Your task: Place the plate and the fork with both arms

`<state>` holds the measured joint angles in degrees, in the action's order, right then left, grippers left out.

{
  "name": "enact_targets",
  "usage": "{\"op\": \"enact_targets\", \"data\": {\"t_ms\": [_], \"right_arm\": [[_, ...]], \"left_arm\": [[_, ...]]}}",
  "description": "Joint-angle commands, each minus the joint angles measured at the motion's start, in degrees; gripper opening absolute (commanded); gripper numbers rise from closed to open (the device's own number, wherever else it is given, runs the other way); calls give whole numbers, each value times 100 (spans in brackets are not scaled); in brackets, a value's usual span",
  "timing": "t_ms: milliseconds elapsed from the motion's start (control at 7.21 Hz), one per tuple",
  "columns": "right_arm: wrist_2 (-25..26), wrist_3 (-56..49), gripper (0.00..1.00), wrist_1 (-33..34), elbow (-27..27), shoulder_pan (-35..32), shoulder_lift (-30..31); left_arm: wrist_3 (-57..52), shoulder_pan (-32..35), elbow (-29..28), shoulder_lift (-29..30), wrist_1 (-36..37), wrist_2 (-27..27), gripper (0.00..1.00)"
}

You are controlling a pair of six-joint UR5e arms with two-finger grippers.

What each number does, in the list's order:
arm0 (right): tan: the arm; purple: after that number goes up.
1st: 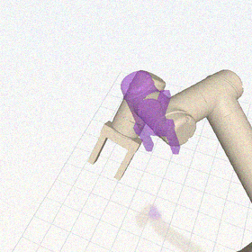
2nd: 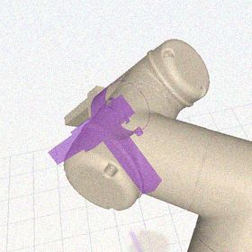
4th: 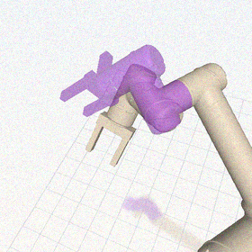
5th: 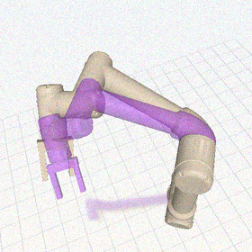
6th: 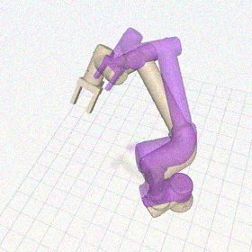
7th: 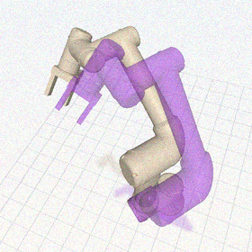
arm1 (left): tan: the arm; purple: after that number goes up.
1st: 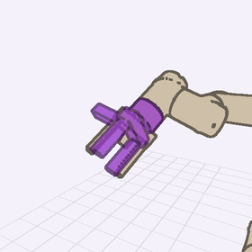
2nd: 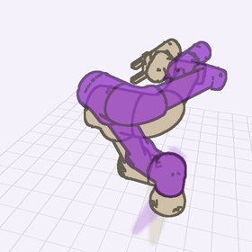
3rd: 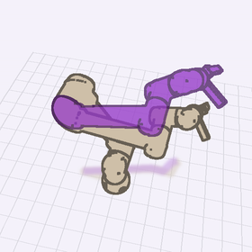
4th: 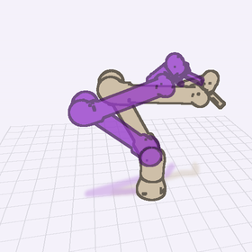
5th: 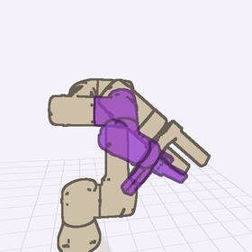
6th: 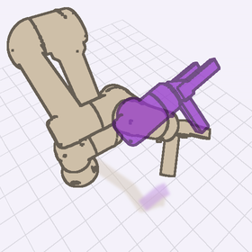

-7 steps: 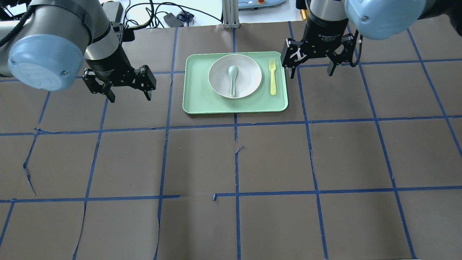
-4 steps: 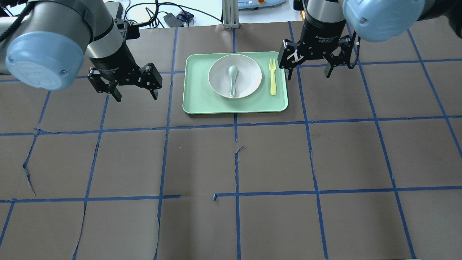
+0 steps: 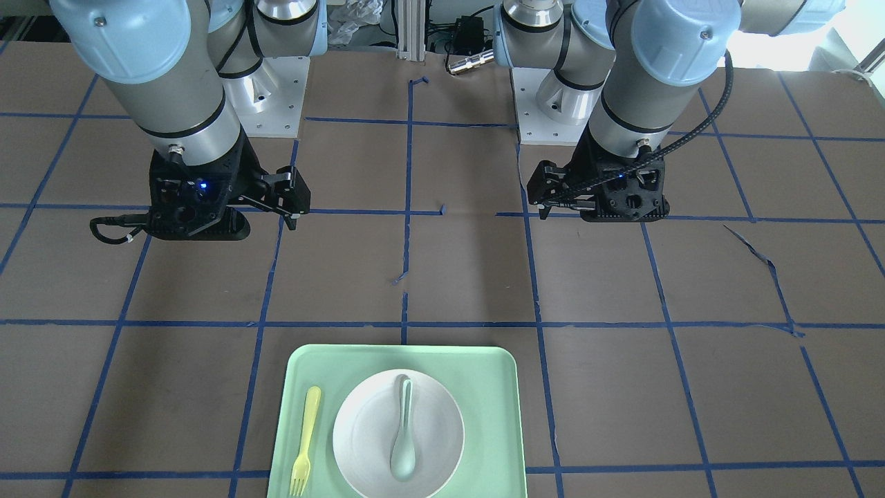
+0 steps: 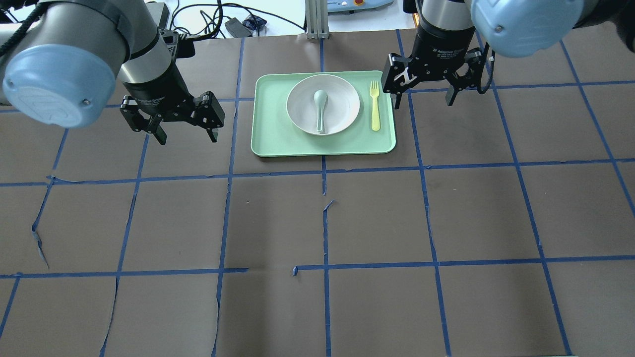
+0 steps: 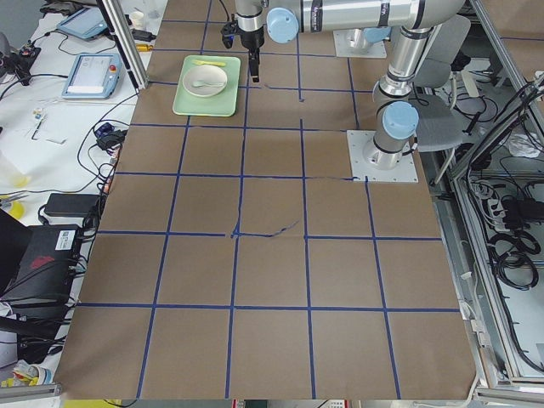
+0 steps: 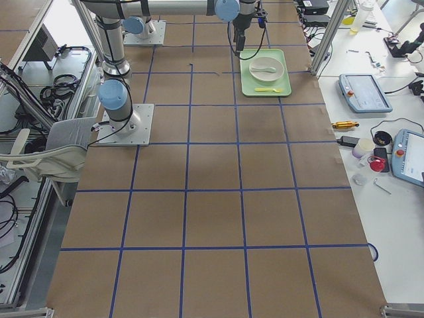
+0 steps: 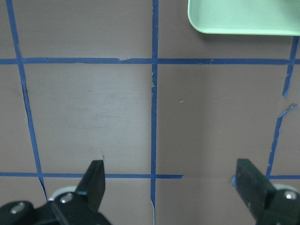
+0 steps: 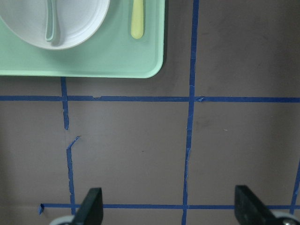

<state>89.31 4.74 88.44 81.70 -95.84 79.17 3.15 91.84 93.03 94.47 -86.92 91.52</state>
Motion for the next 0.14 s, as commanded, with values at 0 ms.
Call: {"op": "enact_targets", "data": {"t_ms": [0], "right_arm": [[7,0,100,16,-5,-5,-6]], "left_arm": [[2,1,40,45,26,103,100]]}}
